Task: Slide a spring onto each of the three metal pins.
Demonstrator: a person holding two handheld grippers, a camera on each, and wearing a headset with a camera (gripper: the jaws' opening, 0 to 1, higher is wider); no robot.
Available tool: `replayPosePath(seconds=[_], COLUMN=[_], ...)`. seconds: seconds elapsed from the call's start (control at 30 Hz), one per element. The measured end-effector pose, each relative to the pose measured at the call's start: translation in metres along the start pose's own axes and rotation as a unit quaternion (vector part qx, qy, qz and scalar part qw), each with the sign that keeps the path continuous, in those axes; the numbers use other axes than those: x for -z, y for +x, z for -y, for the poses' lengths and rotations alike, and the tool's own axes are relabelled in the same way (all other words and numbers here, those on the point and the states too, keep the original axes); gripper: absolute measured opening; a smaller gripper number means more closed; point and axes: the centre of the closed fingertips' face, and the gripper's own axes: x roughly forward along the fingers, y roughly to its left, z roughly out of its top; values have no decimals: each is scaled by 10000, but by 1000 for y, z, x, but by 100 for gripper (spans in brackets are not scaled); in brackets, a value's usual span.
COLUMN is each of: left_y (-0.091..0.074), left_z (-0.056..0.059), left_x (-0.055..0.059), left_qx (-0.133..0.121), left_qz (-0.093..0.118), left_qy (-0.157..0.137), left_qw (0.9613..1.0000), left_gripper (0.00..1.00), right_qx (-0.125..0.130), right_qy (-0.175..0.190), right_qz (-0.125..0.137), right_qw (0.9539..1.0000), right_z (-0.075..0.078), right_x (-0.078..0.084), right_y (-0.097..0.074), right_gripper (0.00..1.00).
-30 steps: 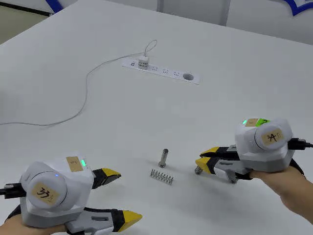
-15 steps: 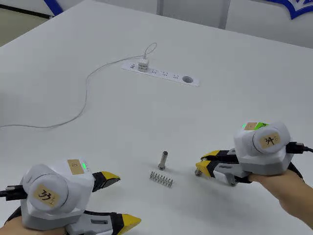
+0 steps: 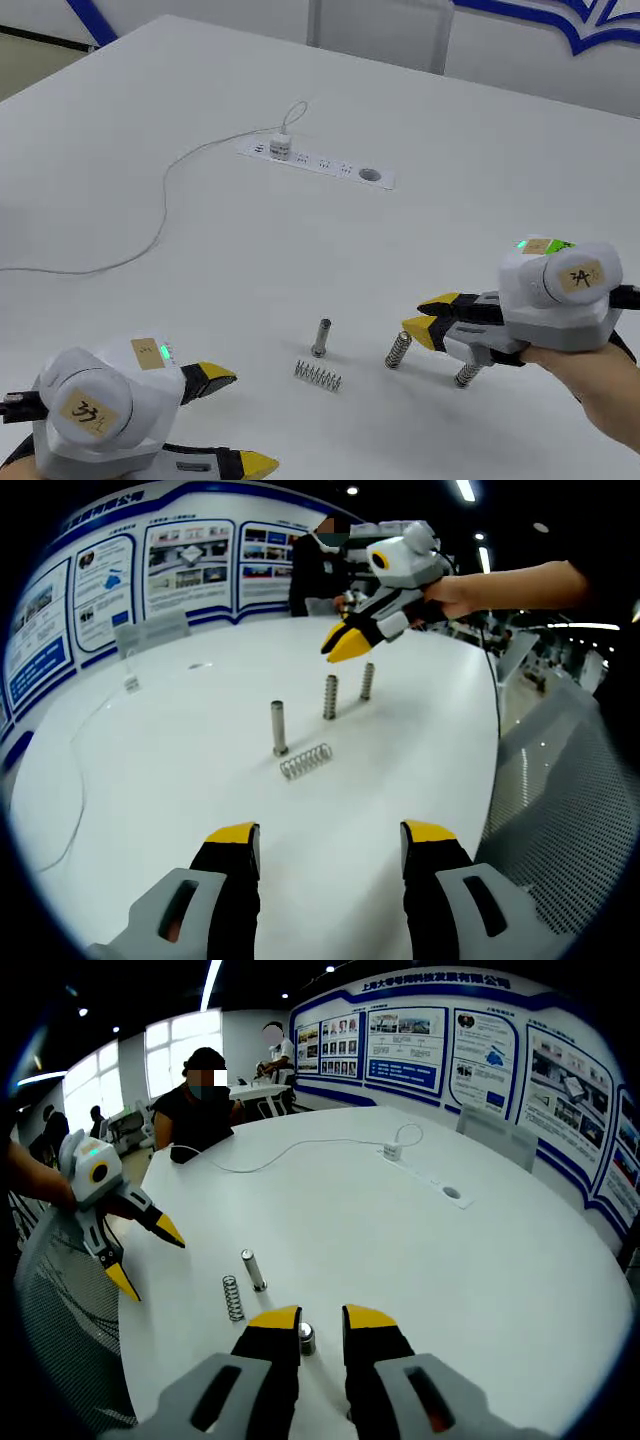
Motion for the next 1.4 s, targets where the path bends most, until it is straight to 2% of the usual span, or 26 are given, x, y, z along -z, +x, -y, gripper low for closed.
replayPosePath(seconds=[0.1, 0.27, 0.33, 0.5, 0.53, 0.63, 0.73, 0.8, 0.97, 1.1, 1.27, 1.4], left_y=[1, 1, 0, 0, 0, -1, -2, -3, -4, -4, -5, -4], left_z=[-1, -1, -2, -3, -3, -4, -6, -6, -9, -11, -13, -13], left_x=[4, 3, 2, 2, 2, 2, 1, 0, 2, 2, 4, 5], left_qx=[-15, -32, -49, -83, -92, -116, -155, -175, -219, -262, -298, -299], left_qz=[-89, -76, -68, -64, -61, -65, -46, -33, -47, -51, -79, -102], left_qy=[57, 103, 108, 111, 115, 118, 116, 114, 96, 56, 37, 71], left_qw=[9999, 9999, 9999, 9999, 9999, 9998, 9998, 9998, 9997, 9996, 9995, 9995], left_gripper=[59, 60, 60, 60, 60, 60, 60, 60, 60, 61, 61, 61], right_qx=[42, 19, -17, -287, -430, -630, -800, -909, -1051, -1094, -1057, -1088], right_qy=[-137, -228, -234, -360, -399, -539, -530, -580, -642, -629, -698, -696], right_qz=[-3, 18, 60, 56, 53, -4, -29, -87, -274, -408, -719, -788], right_qw=[9999, 9997, 9997, 9989, 9983, 9966, 9954, 9941, 9920, 9912, 9893, 9885], right_z=[2, 1, -3, -29, -39, -57, -72, -82, -94, -98, -99, -99], right_x=[-4, -10, -13, -15, -15, -13, -11, -8, 5, 16, 34, 39], right_y=[-4, -9, -9, 0, 3, 12, 21, 28, 42, 51, 64, 70], right_gripper=[16, 15, 15, 15, 15, 15, 15, 16, 16, 16, 16, 16])
